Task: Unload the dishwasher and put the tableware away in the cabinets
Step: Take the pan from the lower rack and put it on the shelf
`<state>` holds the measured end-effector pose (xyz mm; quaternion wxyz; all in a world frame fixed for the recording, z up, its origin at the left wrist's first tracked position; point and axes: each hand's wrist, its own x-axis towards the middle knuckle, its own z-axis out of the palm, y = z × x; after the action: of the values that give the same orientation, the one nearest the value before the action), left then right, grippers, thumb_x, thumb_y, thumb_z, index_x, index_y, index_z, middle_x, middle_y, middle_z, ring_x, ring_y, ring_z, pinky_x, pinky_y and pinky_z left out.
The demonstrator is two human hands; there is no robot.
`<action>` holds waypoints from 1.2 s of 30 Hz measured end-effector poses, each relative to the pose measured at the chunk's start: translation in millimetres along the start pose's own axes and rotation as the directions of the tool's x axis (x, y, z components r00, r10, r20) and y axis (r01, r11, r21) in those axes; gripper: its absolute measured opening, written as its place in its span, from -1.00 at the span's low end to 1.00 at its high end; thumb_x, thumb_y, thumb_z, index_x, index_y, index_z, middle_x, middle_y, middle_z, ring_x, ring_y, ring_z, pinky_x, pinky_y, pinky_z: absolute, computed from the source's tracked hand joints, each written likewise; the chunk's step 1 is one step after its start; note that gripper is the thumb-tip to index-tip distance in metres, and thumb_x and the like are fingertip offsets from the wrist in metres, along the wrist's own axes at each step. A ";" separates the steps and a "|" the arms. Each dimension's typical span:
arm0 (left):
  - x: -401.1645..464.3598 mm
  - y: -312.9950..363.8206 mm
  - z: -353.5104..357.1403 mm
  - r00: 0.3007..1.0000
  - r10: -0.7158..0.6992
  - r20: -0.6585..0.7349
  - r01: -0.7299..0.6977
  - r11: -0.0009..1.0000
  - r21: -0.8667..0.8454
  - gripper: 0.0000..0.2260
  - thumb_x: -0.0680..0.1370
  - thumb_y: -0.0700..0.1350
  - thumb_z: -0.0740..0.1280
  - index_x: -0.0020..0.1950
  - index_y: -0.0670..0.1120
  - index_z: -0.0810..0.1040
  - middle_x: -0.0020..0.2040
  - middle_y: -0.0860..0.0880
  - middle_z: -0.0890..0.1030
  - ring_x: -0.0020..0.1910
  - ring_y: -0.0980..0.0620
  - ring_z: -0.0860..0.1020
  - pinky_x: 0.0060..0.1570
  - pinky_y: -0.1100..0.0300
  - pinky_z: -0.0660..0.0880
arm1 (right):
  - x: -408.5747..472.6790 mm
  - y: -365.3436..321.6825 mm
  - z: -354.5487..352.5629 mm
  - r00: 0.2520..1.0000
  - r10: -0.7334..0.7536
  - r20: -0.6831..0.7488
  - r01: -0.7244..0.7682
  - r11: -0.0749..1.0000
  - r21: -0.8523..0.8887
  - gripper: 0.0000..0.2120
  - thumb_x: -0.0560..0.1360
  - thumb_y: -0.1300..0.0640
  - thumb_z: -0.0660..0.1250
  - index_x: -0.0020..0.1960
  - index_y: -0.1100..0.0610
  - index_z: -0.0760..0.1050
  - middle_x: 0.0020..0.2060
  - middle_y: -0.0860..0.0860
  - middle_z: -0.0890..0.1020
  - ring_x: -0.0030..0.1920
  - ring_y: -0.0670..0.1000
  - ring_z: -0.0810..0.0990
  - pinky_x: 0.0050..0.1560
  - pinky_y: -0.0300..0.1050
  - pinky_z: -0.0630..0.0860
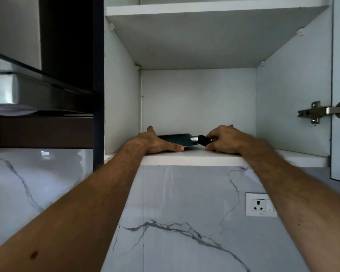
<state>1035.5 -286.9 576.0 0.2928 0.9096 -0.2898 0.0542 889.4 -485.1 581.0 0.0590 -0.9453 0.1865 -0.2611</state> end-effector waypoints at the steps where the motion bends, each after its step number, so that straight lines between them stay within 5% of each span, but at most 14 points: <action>1: 0.5 0.2 0.1 1.000 0.000 0.000 0.000 1.000 0.003 0.24 0.10 0.50 0.46 0.59 0.02 -0.03 0.56 -0.07 0.21 0.47 -0.15 0.29 0.35 -0.06 0.32 | 0.4 -0.3 0.2 1.000 -0.004 0.010 0.004 1.000 0.004 -0.64 0.49 -0.05 0.41 0.27 -0.07 0.57 0.12 -0.04 0.61 0.06 -0.03 0.53 0.14 -0.04 0.49; 8: 3.6 0.4 1.0 1.000 -0.019 -0.002 0.019 1.000 0.016 0.16 0.17 0.48 0.46 0.56 -0.07 0.08 0.51 -0.10 0.30 0.41 -0.14 0.36 0.27 -0.03 0.37 | -2.0 0.7 -1.8 0.999 0.018 0.051 -0.021 0.998 0.058 -0.64 0.49 -0.12 0.40 0.28 -0.17 0.55 0.14 -0.09 0.61 0.11 -0.04 0.51 0.24 -0.01 0.45; 12: 3.5 1.4 2.2 0.999 -0.031 -0.017 0.031 0.999 0.038 0.07 0.24 0.46 0.44 0.54 -0.09 0.13 0.46 -0.11 0.35 0.36 -0.13 0.40 0.09 0.04 0.38 | -8.8 -6.6 -3.8 0.997 0.073 -0.002 -0.073 0.997 0.034 -0.64 0.46 0.01 0.34 0.25 -0.12 0.60 0.23 -0.08 0.57 0.20 0.00 0.48 0.26 -0.02 0.45; 17: 2.2 1.1 2.4 1.000 -0.015 -0.026 0.016 0.999 0.040 0.11 0.21 0.52 0.39 0.54 -0.09 0.13 0.48 -0.11 0.33 0.39 -0.14 0.38 0.19 0.01 0.38 | -18.2 -12.8 -7.4 0.994 0.106 0.008 -0.107 0.993 0.055 -0.36 0.11 -0.23 0.18 0.08 -0.03 0.69 0.06 -0.04 0.64 0.09 0.02 0.55 0.19 -0.03 0.53; 21: 2.7 0.8 2.5 0.999 -0.007 -0.049 0.009 0.999 0.041 0.12 0.21 0.53 0.38 0.55 -0.09 0.11 0.49 -0.13 0.31 0.41 -0.16 0.35 0.26 -0.02 0.38 | -8.6 -1.6 -3.7 0.997 0.080 -0.007 -0.078 0.992 0.100 -0.71 0.47 0.12 0.34 0.12 -0.13 0.66 0.07 -0.10 0.64 0.06 -0.05 0.54 0.11 -0.15 0.49; 32: 8.4 -1.4 4.2 0.996 -0.020 -0.092 0.026 0.998 0.061 0.01 0.27 0.45 0.42 0.51 -0.11 0.19 0.43 -0.14 0.36 0.35 -0.15 0.39 0.10 0.04 0.39 | 3.2 8.9 3.3 0.997 0.071 -0.018 -0.067 0.985 0.162 -0.75 0.38 0.02 0.48 0.03 -0.21 0.66 0.01 -0.17 0.64 0.06 -0.12 0.55 0.23 -0.07 0.49; 36: 5.6 -0.2 4.5 0.990 -0.011 -0.143 0.024 0.996 0.088 0.10 0.26 0.56 0.29 0.58 -0.08 0.07 0.53 -0.20 0.21 0.47 -0.23 0.24 0.34 -0.11 0.33 | 6.3 10.0 4.8 0.997 0.074 -0.026 -0.069 0.984 0.167 -0.76 0.37 0.06 0.48 -0.02 -0.21 0.66 0.04 -0.13 0.64 0.05 -0.10 0.57 0.21 -0.06 0.51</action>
<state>1039.9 -292.1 573.7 0.2720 0.9181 -0.2575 0.1293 893.6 -496.7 577.8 0.1437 -0.9255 0.1988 -0.2885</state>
